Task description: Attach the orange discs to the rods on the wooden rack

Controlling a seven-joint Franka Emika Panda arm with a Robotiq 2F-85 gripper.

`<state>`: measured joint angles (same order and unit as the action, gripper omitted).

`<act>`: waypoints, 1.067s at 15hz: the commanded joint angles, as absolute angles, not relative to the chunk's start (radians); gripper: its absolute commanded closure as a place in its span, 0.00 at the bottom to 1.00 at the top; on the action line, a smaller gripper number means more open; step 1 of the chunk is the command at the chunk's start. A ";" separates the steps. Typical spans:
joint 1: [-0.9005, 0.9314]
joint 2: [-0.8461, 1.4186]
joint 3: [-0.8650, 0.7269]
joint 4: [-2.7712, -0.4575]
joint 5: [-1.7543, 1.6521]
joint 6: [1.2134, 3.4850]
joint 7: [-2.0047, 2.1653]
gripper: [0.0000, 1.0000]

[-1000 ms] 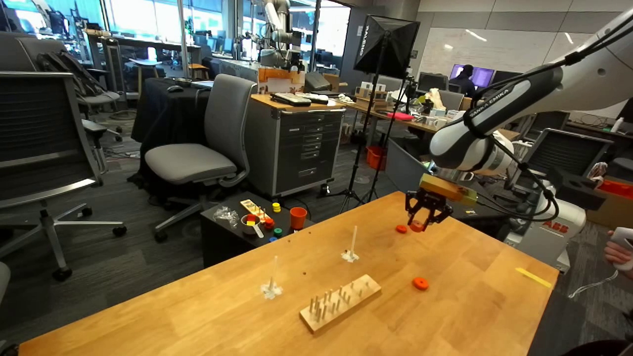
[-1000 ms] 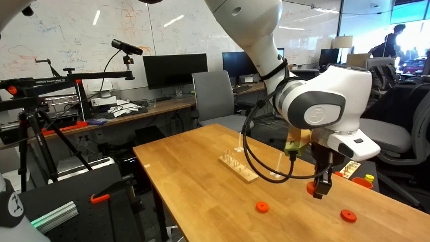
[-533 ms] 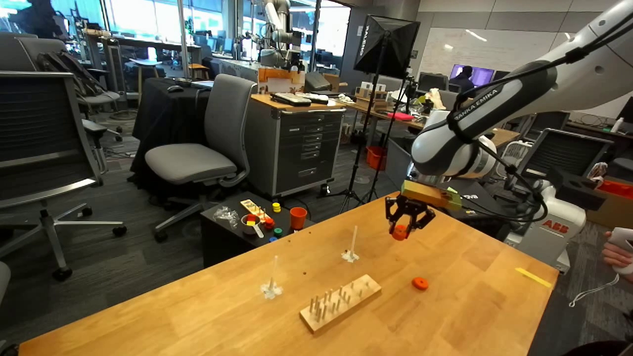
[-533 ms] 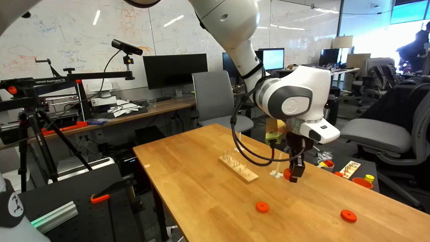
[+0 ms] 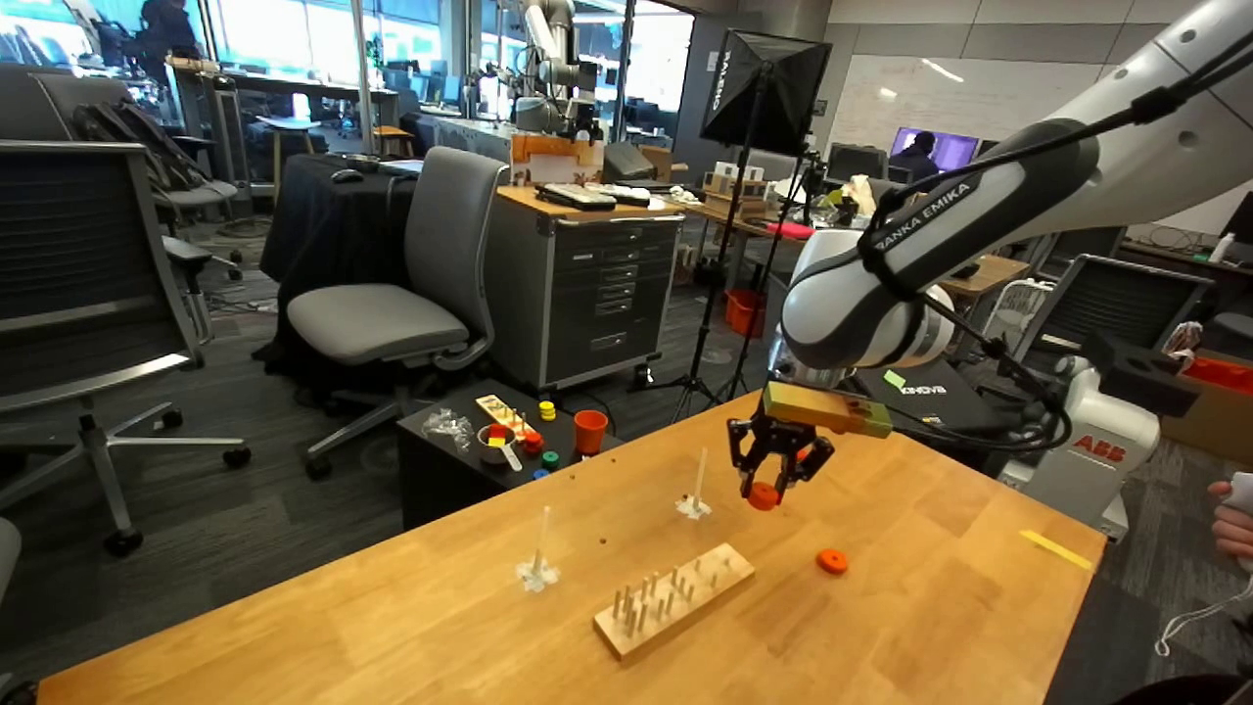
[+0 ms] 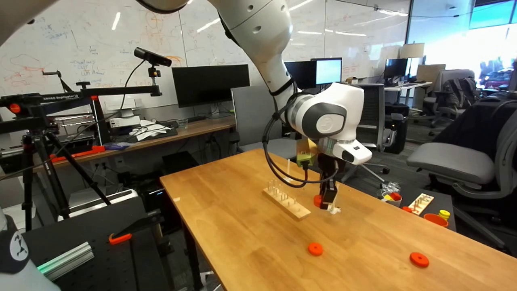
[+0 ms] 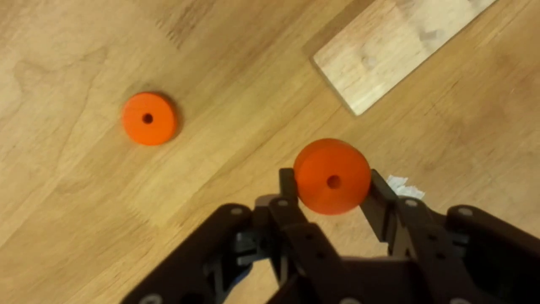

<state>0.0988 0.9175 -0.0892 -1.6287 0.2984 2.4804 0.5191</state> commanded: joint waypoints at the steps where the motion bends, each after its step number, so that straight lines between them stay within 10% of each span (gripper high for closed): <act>1: 0.122 0.933 -0.072 -1.608 0.270 2.443 0.529 0.83; 16: 0.222 0.995 -0.066 -1.548 0.235 2.414 0.544 0.83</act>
<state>0.2118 0.9799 -0.0703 -1.5924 0.2706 2.4411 0.5194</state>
